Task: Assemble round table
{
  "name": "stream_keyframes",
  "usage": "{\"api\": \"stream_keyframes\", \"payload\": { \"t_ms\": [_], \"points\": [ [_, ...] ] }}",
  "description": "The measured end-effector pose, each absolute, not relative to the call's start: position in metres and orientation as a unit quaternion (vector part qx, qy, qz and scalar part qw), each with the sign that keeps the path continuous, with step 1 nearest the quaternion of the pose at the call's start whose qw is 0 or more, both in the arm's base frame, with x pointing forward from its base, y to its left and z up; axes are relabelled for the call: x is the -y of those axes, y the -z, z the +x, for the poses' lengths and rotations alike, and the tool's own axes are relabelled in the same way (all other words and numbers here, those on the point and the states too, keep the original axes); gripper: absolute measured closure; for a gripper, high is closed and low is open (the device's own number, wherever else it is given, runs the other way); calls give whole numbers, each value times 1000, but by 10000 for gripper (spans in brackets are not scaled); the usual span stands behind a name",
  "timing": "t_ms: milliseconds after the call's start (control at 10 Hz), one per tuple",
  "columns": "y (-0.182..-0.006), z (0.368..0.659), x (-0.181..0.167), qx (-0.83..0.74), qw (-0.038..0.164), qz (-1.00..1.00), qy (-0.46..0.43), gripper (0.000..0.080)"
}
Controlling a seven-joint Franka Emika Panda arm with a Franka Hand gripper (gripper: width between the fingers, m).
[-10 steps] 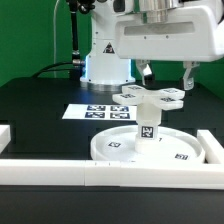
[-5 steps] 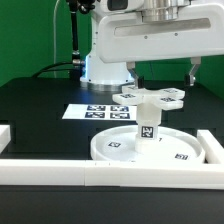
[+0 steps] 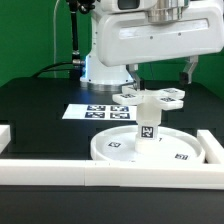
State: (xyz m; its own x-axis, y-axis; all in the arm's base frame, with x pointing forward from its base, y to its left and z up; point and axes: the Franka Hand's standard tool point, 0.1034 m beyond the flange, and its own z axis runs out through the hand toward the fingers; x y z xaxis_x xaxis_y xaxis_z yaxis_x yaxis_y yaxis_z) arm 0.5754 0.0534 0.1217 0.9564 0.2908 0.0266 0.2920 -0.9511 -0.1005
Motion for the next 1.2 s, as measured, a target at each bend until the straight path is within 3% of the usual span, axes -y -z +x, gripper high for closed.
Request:
{"api": "stream_keyframes", "payload": {
  "t_ms": [400,900,1200],
  "points": [
    [-120,574,-49,383,20,-924,1,150],
    [-120,574,-41,509,13,-861,0,150],
    [-117,573,-39,618,-3,-786,-12,150]
  ]
}}
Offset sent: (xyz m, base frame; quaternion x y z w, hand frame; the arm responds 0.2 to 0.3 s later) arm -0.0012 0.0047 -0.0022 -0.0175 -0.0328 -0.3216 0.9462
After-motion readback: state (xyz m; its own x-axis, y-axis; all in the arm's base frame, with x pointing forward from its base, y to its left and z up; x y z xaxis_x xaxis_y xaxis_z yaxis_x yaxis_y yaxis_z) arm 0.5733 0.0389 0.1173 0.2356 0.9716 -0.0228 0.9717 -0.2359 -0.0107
